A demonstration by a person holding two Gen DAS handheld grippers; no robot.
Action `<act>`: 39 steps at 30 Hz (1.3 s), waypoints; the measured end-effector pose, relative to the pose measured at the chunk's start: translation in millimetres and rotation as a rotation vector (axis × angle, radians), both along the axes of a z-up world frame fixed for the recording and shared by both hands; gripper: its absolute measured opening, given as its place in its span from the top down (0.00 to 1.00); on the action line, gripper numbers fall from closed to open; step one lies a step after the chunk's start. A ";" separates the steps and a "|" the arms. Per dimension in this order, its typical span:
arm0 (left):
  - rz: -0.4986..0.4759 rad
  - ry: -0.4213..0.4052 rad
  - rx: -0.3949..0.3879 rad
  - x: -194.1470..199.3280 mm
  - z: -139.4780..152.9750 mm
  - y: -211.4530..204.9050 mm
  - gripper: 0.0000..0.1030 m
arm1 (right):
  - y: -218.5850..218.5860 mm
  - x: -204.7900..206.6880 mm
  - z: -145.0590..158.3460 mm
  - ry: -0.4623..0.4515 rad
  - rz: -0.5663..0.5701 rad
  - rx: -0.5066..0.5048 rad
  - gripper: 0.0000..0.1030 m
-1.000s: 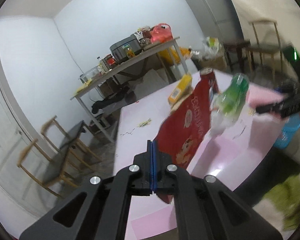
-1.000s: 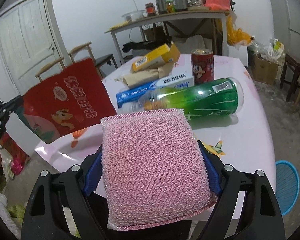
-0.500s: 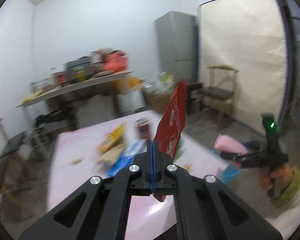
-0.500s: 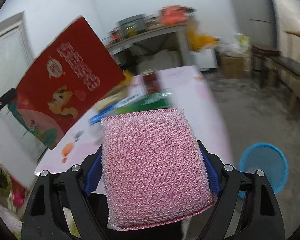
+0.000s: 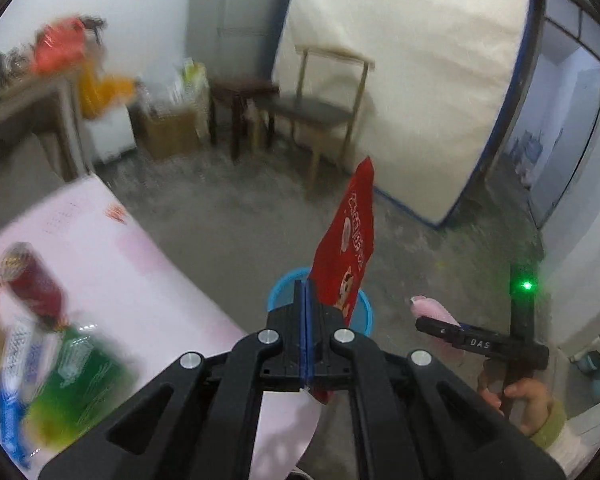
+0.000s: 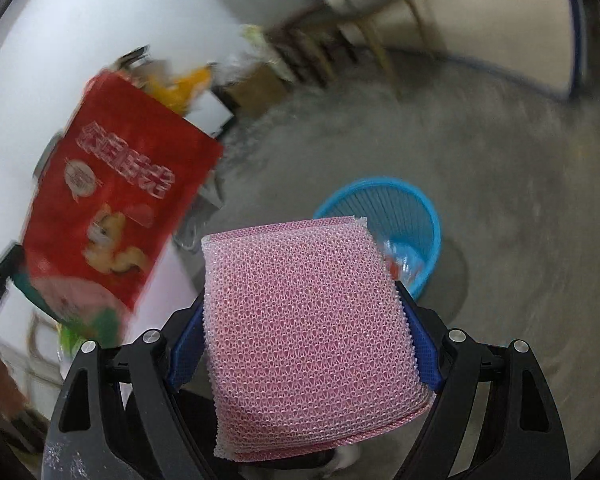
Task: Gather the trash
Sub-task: 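Lift the red snack bag and pink sponge and carry both over the blue wastebasket, then open both grippers to drop the snack bag and sponge into the wastebasket, then move the right gripper to the green soda bottle and grasp it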
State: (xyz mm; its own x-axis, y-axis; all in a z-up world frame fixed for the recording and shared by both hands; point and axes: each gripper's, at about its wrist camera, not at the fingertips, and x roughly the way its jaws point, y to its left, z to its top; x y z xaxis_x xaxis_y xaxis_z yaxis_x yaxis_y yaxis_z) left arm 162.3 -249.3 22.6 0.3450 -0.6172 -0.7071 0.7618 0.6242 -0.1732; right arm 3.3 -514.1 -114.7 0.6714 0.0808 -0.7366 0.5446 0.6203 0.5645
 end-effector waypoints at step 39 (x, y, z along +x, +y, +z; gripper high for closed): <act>-0.036 0.001 0.054 -11.6 -30.9 -25.7 0.22 | -20.7 39.6 -44.0 0.040 -0.007 0.094 0.10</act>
State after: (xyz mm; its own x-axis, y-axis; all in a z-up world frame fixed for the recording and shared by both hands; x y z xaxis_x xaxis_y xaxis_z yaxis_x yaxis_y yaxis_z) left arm 150.6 -275.0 -8.3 0.3226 -0.5901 -0.7401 0.7836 0.6050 -0.1409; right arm 42.9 -534.8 -158.7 0.6422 0.1463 -0.7524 0.5719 0.5621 0.5975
